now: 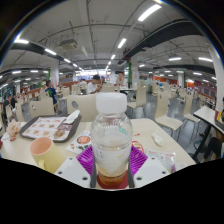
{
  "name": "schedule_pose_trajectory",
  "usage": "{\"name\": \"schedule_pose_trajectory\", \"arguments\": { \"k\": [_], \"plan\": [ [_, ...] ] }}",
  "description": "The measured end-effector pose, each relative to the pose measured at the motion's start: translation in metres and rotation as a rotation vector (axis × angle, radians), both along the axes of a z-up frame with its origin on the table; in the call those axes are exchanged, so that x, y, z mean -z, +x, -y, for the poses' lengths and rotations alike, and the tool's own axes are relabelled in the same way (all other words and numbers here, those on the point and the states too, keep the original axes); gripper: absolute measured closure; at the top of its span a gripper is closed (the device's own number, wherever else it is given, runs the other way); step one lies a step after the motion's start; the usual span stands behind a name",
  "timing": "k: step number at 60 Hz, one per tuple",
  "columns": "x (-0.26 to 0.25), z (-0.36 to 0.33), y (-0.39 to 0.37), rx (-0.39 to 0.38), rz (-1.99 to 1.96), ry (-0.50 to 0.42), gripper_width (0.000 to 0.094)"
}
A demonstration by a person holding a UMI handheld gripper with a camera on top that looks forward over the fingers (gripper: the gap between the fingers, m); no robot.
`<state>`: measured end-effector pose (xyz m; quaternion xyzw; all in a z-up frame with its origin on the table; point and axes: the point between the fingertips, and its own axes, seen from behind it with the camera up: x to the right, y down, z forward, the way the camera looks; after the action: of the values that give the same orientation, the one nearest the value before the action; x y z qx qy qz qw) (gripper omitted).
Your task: Pour water
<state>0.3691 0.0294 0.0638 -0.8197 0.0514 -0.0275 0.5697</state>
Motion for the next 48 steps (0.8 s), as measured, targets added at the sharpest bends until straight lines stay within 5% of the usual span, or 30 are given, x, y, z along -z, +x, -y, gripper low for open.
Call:
{"name": "schedule_pose_trajectory", "arguments": {
  "k": [14,21,48],
  "plan": [
    [0.000,0.008,0.005,0.022,-0.020,-0.031,0.0374],
    [0.004,0.020,0.001,0.054,-0.036,-0.113,0.0076],
    [-0.073,0.181,-0.095,0.102,0.012,-0.335,0.0088]
  ]
}}
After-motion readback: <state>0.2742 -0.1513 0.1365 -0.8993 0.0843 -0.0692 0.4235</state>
